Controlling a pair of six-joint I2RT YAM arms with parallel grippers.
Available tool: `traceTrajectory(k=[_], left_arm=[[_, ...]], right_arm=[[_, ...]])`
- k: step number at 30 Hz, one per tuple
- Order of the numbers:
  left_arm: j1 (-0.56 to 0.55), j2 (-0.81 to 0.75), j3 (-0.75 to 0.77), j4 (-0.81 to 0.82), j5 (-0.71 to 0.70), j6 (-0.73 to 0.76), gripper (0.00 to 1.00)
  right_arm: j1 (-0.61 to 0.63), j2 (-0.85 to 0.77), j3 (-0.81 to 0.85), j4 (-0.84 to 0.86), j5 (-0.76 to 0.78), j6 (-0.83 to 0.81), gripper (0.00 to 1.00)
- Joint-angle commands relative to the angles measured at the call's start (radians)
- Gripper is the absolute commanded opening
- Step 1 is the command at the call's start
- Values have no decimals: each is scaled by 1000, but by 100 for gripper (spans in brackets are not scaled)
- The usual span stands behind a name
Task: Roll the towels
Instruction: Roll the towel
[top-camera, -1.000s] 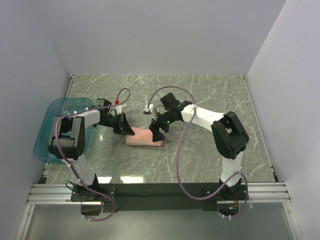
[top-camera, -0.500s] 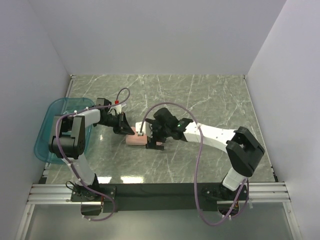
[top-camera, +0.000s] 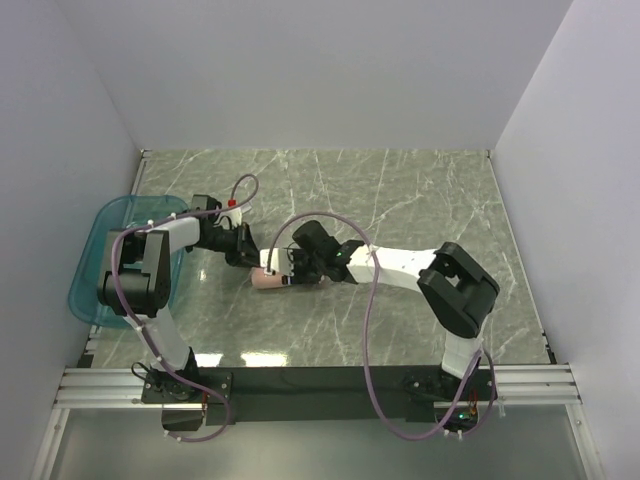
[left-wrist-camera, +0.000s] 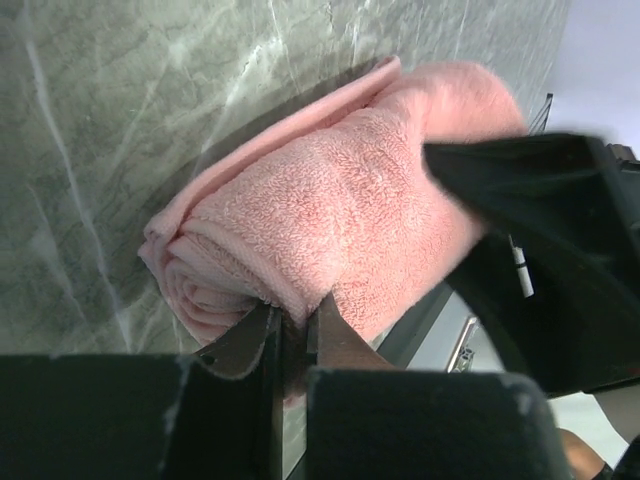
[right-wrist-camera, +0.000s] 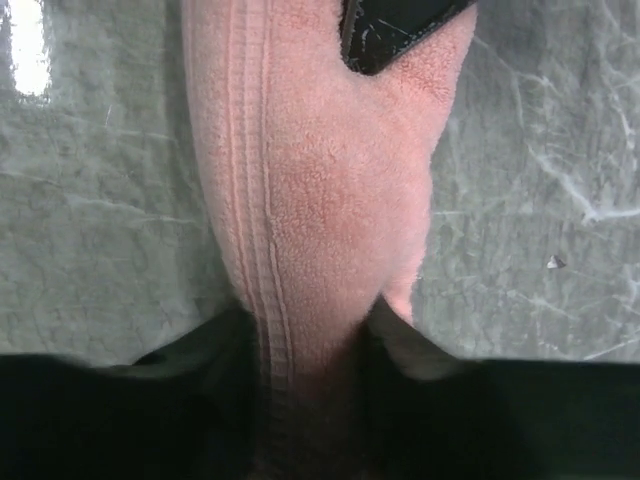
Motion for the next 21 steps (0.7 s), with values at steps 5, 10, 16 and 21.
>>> traceTrajectory(k=[5, 10, 16, 21], left_arm=[[63, -55, 38, -35, 26, 105, 33], [97, -290, 12, 11, 32, 122, 53], [117, -503, -8, -75, -37, 322, 58], [96, -683, -103, -147, -97, 613, 71]], right_arm=[[-85, 143, 121, -279, -200, 18, 6], [-153, 251, 297, -486, -390, 21, 3], [-171, 309, 380, -584, -467, -5, 3], [-179, 344, 411, -634, -512, 5, 3]])
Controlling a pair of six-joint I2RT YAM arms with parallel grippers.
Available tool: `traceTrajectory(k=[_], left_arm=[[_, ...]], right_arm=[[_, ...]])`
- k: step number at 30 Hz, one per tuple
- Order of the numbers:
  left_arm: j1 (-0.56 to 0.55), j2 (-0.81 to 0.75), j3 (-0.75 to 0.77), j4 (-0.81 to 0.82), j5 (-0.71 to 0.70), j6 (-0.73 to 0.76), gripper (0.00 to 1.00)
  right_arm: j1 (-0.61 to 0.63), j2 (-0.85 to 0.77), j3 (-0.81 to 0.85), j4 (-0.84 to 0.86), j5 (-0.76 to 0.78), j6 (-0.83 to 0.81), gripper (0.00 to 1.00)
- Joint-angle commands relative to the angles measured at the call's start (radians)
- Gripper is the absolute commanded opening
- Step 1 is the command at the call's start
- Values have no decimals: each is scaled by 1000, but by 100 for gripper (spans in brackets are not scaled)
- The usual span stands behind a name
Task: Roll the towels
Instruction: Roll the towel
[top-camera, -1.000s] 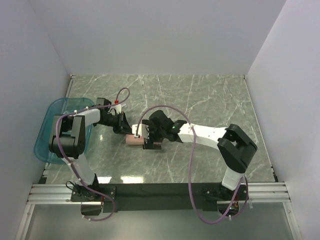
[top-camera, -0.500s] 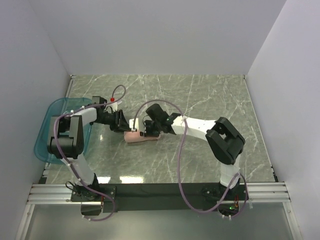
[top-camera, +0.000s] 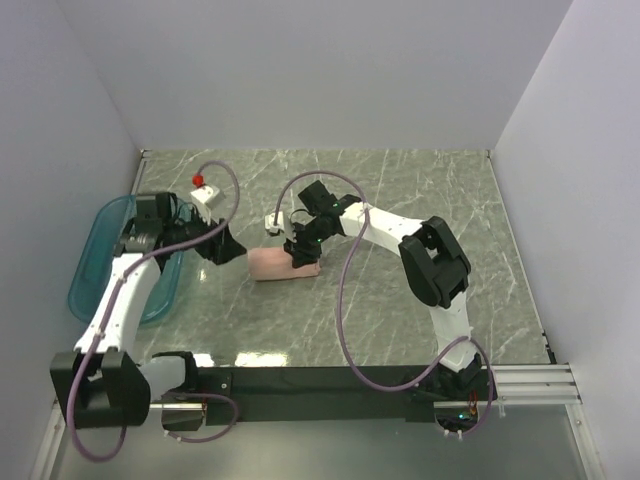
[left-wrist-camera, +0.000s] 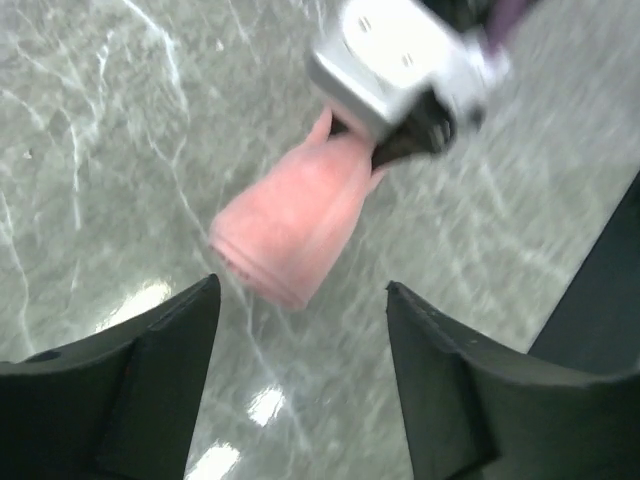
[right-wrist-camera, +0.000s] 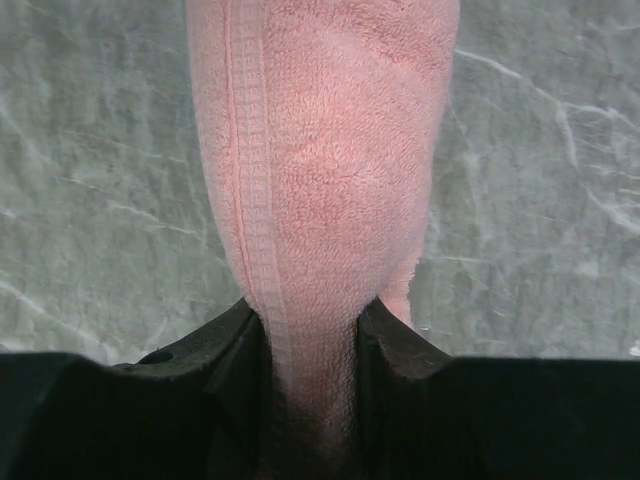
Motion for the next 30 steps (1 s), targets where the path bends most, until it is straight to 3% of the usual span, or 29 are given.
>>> traceTrajectory(k=[1, 8, 14, 20, 30], left_arm=[[-33, -92, -78, -75, -71, 255, 73], [-321, -237, -262, 112, -286, 431, 79], [-485, -174, -326, 313, -423, 487, 83], [-577, -70, -362, 470, -513, 545, 84], [-602, 137, -382, 625, -593, 615, 86]], right_arm=[[4, 87, -21, -208, -58, 19, 3], [-15, 93, -13, -200, -76, 33, 3], [-15, 83, -27, -195, -84, 16, 3], [-15, 89, -22, -215, -95, 4, 2], [-16, 103, 4, -280, -129, -45, 1]])
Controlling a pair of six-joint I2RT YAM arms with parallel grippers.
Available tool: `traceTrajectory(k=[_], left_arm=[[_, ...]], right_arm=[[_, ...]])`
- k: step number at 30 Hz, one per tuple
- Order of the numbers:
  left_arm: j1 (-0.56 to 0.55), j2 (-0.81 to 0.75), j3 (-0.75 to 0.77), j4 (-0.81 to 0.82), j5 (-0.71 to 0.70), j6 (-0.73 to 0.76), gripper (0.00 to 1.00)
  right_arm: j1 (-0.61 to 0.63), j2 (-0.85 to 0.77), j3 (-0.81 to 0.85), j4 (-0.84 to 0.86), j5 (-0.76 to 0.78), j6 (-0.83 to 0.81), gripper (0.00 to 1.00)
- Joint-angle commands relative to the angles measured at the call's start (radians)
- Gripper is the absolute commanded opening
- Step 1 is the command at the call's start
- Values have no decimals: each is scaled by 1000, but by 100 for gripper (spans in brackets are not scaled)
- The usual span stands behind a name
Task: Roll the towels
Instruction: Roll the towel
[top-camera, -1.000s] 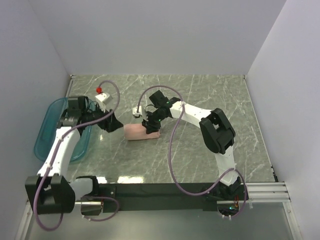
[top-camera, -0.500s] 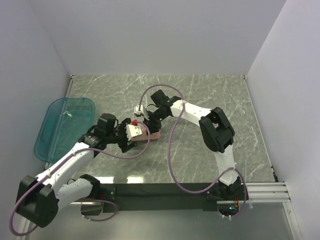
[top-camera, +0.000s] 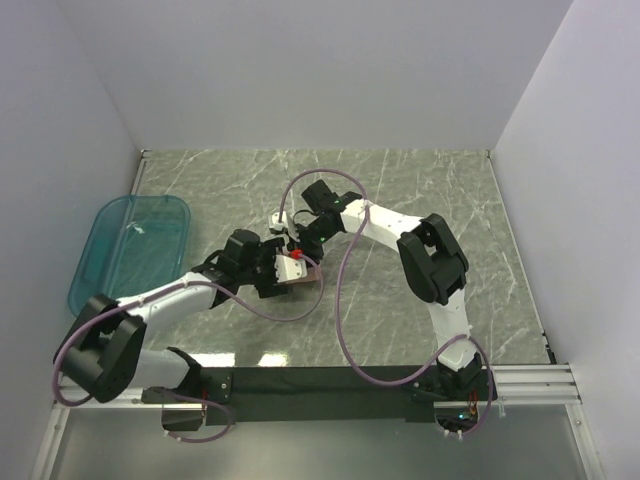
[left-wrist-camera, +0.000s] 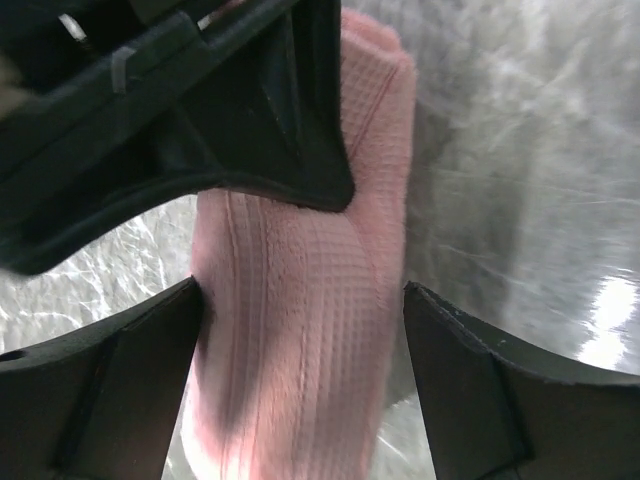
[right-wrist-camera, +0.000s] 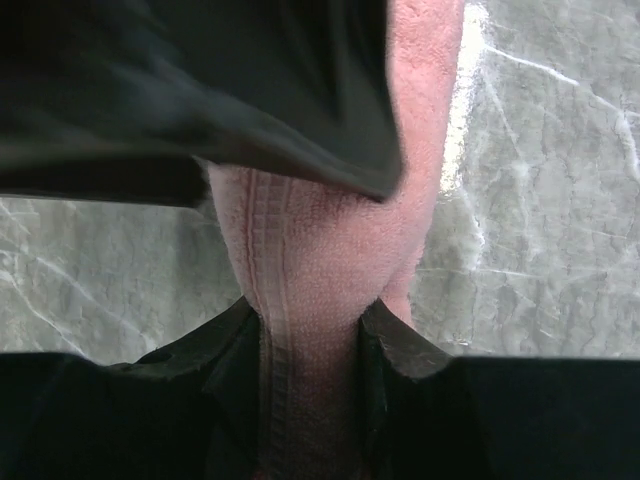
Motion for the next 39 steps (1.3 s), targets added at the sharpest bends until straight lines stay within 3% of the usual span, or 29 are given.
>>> traceTrajectory(k=[1, 11, 19, 22, 23, 24, 27, 33, 39], left_arm=[[-5, 60, -14, 97, -72, 49, 86], [-33, 145, -39, 50, -91, 78, 79], [-33, 214, 41, -140, -69, 36, 52], [-37, 194, 42, -208, -53, 24, 40], [-39, 188, 41, -222, -53, 21, 38], [-39, 186, 39, -243, -54, 21, 35], [-39, 168, 33, -309, -60, 32, 33], [-39, 205, 85, -423, -63, -57, 29], [-39, 378, 170, -466, -146, -178, 41]], right_arm=[[10, 65, -35, -196, -4, -26, 1], [10, 99, 8, -294, -55, -87, 0], [10, 89, 36, -297, -36, -69, 2], [-12, 78, 71, -297, -22, -6, 19], [-21, 72, 83, -295, -24, 46, 31], [-30, 73, 97, -300, -24, 61, 37], [-69, 85, 169, -338, -36, 112, 52], [-173, 113, 295, -446, -88, 170, 56], [-265, 67, 241, -426, -79, 221, 59]])
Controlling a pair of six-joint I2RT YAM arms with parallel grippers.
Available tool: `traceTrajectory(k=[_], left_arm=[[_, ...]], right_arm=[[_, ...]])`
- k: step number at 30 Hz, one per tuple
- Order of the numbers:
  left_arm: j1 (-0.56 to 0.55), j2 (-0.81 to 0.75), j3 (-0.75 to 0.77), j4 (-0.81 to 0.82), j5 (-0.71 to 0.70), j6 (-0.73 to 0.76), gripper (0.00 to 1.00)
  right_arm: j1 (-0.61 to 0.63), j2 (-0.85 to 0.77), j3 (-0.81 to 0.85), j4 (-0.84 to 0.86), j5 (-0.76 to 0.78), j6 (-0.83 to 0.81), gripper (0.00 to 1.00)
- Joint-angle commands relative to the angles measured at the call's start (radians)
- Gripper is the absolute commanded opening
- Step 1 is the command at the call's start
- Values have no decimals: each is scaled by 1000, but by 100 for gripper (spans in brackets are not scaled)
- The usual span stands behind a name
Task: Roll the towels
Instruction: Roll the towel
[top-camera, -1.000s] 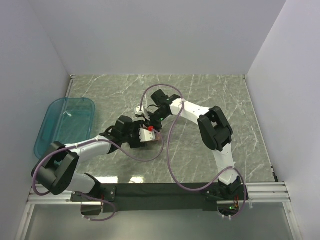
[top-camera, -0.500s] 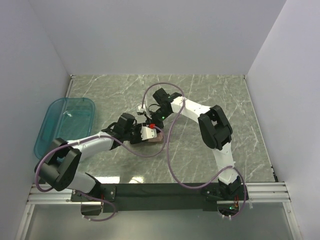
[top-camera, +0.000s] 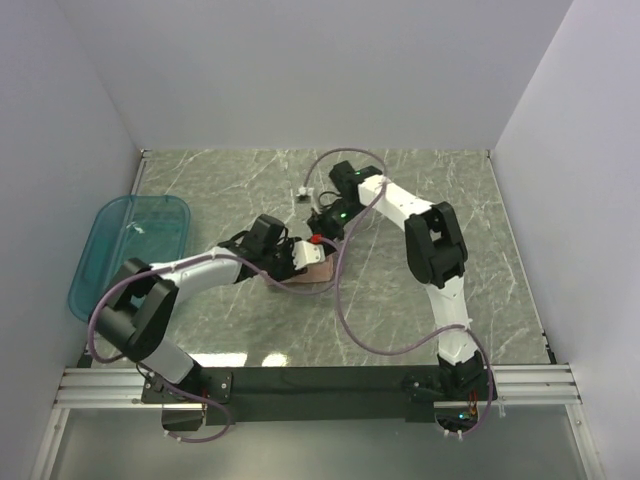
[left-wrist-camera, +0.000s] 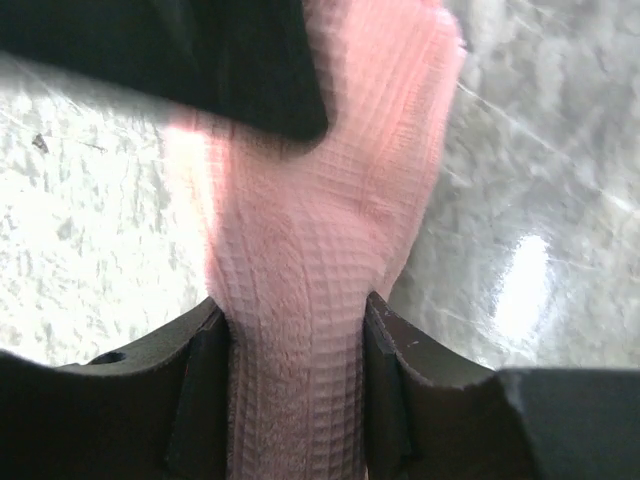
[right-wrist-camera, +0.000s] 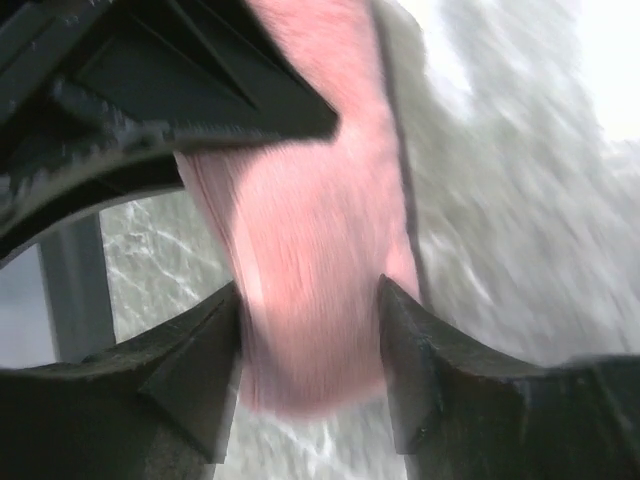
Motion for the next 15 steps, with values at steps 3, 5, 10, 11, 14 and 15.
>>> traceTrajectory(k=[3, 5, 10, 11, 14, 15], left_arm=[[5, 180, 40, -410, -91, -107, 45], [4, 233, 76, -447, -90, -110, 47], [-7, 298, 139, -535, -96, -78, 52], [-8, 304, 143, -558, -98, -75, 53], [-14, 321, 155, -584, -99, -75, 49], [-14, 324, 165, -590, -99, -87, 34]], right_arm=[[-154, -56, 30, -107, 34, 66, 79], [-186, -57, 41, -132, 33, 69, 90], [-232, -91, 35, -124, 39, 83, 92], [-243, -105, 30, -120, 43, 86, 92], [-266, -123, 10, -101, 53, 95, 93], [-270, -125, 10, -100, 56, 97, 93]])
